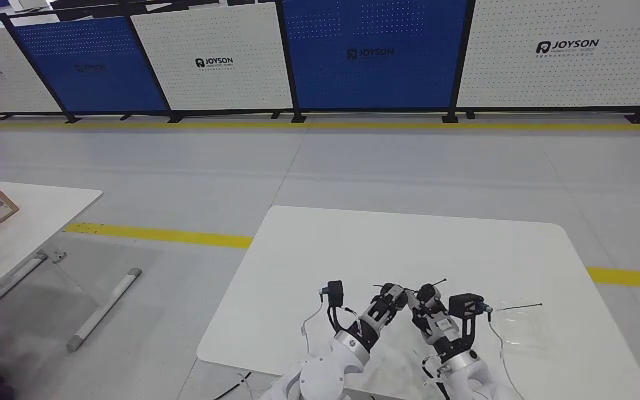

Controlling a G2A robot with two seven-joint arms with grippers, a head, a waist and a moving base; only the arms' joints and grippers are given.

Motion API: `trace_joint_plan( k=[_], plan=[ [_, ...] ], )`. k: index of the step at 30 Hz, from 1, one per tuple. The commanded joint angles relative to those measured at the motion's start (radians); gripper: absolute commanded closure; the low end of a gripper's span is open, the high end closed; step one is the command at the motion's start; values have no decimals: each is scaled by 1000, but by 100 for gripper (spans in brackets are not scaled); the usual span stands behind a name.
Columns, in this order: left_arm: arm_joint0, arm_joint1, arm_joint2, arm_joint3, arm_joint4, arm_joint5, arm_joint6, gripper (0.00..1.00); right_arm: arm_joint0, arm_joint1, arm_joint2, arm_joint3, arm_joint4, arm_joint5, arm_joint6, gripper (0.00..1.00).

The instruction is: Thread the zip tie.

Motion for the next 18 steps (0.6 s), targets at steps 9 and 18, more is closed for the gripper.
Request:
trace_joint_plan(
  k=[9, 18],
  plan=[
    [-3, -1, 6, 12, 7, -6, 8, 100, 4, -1, -6, 1, -9, 3, 3, 100],
    [-3, 0, 10, 13, 13, -35, -3, 100, 13, -4, -13, 21, -24, 24, 1, 100]
  ],
)
